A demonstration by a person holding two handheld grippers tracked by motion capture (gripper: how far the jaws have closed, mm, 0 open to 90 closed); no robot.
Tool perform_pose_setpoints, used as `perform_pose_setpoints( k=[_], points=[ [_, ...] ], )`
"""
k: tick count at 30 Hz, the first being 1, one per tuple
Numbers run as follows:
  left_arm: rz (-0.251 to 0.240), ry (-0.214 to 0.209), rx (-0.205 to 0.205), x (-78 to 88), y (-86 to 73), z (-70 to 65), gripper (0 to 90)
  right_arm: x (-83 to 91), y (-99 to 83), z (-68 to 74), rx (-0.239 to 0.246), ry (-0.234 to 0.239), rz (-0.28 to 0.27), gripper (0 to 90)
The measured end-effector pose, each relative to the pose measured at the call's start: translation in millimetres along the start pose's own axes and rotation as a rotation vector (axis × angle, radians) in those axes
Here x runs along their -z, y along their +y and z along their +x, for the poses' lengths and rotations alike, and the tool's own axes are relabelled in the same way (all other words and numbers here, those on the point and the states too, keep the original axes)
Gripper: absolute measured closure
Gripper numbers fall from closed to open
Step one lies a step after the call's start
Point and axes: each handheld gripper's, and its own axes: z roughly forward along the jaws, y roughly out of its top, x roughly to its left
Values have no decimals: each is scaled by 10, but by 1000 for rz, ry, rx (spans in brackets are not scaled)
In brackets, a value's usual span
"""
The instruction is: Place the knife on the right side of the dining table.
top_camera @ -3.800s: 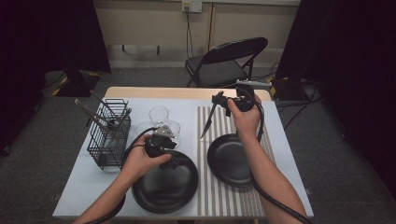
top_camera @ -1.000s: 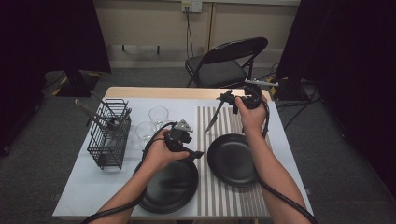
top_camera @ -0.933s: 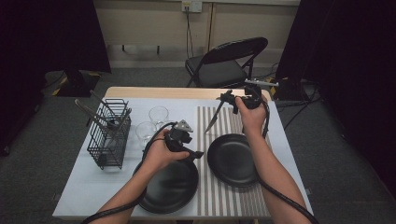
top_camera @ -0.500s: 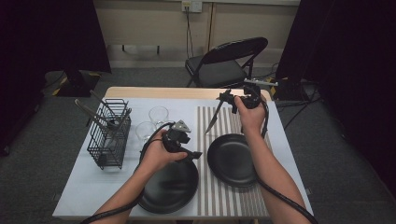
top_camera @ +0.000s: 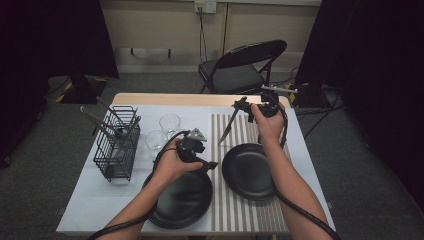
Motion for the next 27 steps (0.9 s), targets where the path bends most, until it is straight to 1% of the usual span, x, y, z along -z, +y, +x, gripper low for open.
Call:
perform_pose_setpoints(
  k=[1, 3, 4, 5, 6, 7, 8, 9, 10, 12, 14, 16, 17, 18, 19, 24, 25, 26, 27],
  points=[
    [8, 5, -7, -3, 9, 10, 212, 4, -1, -3, 0, -1, 0, 752],
    [0, 4, 3, -31, 13, 15, 213, 7, -6, -11, 3, 5, -2, 752],
    [2, 9, 2, -44, 17, 20, 214, 11, -10, -16, 1, 4, -3, 752],
    [4, 6, 7, -51, 19, 24, 213, 14, -13, -21, 0, 7, -5, 752],
    [10, 9, -1, -57, 26, 32, 213, 18, -15, -24, 2, 6, -4, 752],
    [13, 10, 1, -64, 33, 31, 214, 23, -15, -28, 3, 7, -3, 752],
    [0, 14, 1, -77, 36, 35, 214, 28, -16, -32, 4, 10, -1, 752],
    [5, 13, 1, -80, 45, 39, 214, 33, -18, -32, 4, 5, -1, 752],
    [12, 26, -1, -83, 55, 42, 214, 35, -20, -36, 4, 10, -1, 752],
    [8, 18, 4, -97, 70, 55, 215, 39, -22, -39, 5, 11, 0, 752],
    [8, 22, 6, -113, 83, 60, 214, 40, -22, -37, 8, 15, 1, 752],
    [8, 21, 0, -131, 99, 67, 211, 41, -22, -26, 15, 17, 3, 752],
    [11, 27, 3, -140, 107, 65, 211, 43, -22, -20, 20, 17, 5, 752],
    [15, 34, -8, -150, 115, 74, 208, 44, -23, -14, 26, 17, 4, 752],
    [13, 28, -3, -160, 122, 84, 204, 47, -25, -12, 28, 21, 5, 752],
    [24, 44, 0, -204, 146, 121, 200, 69, -36, -22, 35, 27, 6, 752],
    [18, 37, 0, -219, 147, 130, 200, 72, -38, -24, 35, 30, 7, 752],
    [18, 44, 3, -233, 148, 134, 199, 75, -40, -25, 36, 30, 7, 752],
    [18, 41, 8, -246, 150, 138, 199, 78, -43, -27, 37, 31, 6, 752]
  ],
)
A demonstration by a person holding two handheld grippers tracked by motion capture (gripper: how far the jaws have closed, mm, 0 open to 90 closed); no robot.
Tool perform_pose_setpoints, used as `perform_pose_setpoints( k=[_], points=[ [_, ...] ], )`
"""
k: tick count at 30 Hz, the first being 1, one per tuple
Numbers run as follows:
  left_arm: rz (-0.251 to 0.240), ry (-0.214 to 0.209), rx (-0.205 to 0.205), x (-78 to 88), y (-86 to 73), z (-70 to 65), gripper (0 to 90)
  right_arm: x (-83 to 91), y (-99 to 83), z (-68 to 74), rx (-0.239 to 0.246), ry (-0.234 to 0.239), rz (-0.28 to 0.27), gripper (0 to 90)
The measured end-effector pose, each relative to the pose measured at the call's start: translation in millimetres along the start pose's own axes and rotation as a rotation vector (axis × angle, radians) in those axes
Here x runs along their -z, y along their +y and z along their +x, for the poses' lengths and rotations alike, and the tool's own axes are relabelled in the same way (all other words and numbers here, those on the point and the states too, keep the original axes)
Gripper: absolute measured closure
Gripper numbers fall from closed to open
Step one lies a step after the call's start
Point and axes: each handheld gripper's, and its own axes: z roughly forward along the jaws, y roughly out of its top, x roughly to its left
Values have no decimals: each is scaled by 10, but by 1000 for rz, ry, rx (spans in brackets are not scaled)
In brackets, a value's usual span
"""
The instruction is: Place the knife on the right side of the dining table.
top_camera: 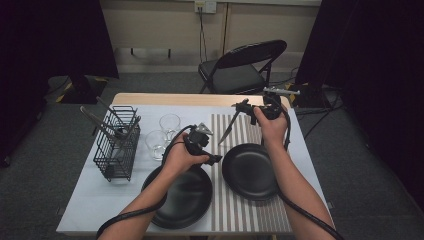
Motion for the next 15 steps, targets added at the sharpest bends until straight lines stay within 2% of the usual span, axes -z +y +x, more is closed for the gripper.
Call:
perform_pose_setpoints(
  k=[4, 5, 15],
  points=[
    [12, 1, -9, -26, 21, 8, 199, 12, -5, 1, 8, 3, 2, 751],
    [-1, 5, -4, -41, 25, 3, 199, 13, -6, 1, 12, 6, 3, 752],
    [3, 8, -9, -119, 86, 37, 197, 36, -15, -13, 17, 13, 7, 751]
  ],
)
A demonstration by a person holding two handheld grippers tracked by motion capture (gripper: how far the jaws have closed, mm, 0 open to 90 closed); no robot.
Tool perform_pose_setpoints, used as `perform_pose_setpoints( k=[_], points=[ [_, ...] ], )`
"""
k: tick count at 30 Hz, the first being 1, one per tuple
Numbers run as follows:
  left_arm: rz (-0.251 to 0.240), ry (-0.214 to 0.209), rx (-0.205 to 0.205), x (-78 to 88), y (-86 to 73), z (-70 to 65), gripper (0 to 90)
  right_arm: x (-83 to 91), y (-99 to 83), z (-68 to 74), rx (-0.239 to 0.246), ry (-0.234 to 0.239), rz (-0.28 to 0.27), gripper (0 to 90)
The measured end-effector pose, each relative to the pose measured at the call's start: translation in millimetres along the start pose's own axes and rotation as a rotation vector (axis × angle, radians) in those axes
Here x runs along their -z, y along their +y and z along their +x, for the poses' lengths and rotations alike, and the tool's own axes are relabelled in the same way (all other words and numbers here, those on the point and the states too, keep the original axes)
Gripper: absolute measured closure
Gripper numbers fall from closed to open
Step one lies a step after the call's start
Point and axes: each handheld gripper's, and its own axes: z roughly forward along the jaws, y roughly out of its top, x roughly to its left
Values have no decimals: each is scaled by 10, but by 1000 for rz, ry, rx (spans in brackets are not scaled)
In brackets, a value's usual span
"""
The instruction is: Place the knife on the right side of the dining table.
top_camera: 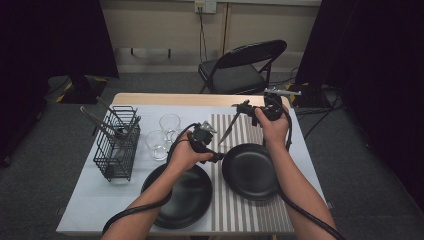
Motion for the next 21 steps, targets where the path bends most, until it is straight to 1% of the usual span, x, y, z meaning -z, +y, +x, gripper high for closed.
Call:
perform_pose_setpoints(
  k=[1, 2, 3, 5, 6, 7, 9, 10, 12, 13, 15, 16, 17, 18, 21],
  points=[
    [5, 12, 2, -11, 4, 4, 197, 2, 1, 0, 2, -3, 1, 751],
    [6, 8, -1, -19, 7, 14, 197, 4, 0, -2, 1, -2, 1, 751],
    [8, 11, 5, -28, 10, 18, 197, 5, 0, -5, 2, 1, 2, 751],
    [2, 14, 5, -42, 17, 30, 200, 7, -1, -3, 4, -1, 2, 751],
    [7, 16, 6, -44, 23, 34, 201, 6, -1, -1, 3, 1, 3, 751],
    [1, 18, 10, -56, 24, 38, 202, 6, 0, 3, 5, 0, 4, 751],
    [12, 18, 3, -63, 34, 54, 207, 6, 2, 6, 9, 1, 6, 751],
    [5, 23, 10, -71, 37, 58, 208, 6, 1, 8, 9, -1, 5, 751],
    [8, 24, 12, -79, 46, 70, 215, 5, -1, 6, 7, 1, 4, 751],
    [5, 33, 16, -91, 46, 70, 217, 6, -3, 6, 5, -1, 3, 751],
    [7, 28, 19, -110, 46, 78, 218, 10, -6, -1, 4, 1, 1, 751],
    [6, 35, 17, -123, 47, 83, 222, 13, -7, -4, 3, -1, 1, 751],
    [6, 32, 20, -136, 47, 91, 224, 14, -10, -8, 3, 1, 0, 751],
    [6, 40, 23, -145, 50, 93, 225, 18, -11, -11, 3, 0, 1, 751],
    [5, 40, 25, -176, 53, 111, 233, 23, -16, -19, 0, 0, -1, 751]
  ],
)
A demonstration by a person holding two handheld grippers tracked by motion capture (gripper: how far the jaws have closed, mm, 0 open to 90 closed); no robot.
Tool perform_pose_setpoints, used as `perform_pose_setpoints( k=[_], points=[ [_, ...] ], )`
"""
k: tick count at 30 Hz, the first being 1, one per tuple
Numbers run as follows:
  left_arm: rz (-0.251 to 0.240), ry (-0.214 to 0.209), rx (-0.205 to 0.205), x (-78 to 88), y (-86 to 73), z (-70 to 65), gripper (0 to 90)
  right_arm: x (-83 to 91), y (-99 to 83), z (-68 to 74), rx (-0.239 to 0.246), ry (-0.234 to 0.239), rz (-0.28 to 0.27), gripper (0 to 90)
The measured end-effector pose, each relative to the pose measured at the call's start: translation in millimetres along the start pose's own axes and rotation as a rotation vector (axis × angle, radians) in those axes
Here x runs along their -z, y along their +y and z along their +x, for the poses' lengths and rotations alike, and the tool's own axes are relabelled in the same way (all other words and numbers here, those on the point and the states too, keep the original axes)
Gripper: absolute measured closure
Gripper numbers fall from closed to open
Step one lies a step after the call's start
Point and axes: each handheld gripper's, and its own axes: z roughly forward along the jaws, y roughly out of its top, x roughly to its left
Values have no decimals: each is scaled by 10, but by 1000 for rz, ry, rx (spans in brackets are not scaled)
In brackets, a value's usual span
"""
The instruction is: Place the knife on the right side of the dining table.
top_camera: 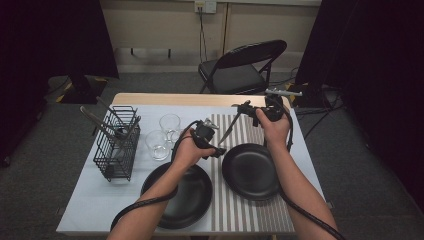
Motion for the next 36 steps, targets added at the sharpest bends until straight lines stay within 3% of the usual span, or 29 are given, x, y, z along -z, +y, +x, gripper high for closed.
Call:
perform_pose_setpoints(
  k=[22, 36],
  points=[
    [16, 55, 9, -136, 12, 125, 314, 12, -5, -21, -9, -3, 1, 751],
    [16, 59, 15, -283, 5, 168, 362, 19, -11, -31, -14, -1, 0, 751]
  ],
)
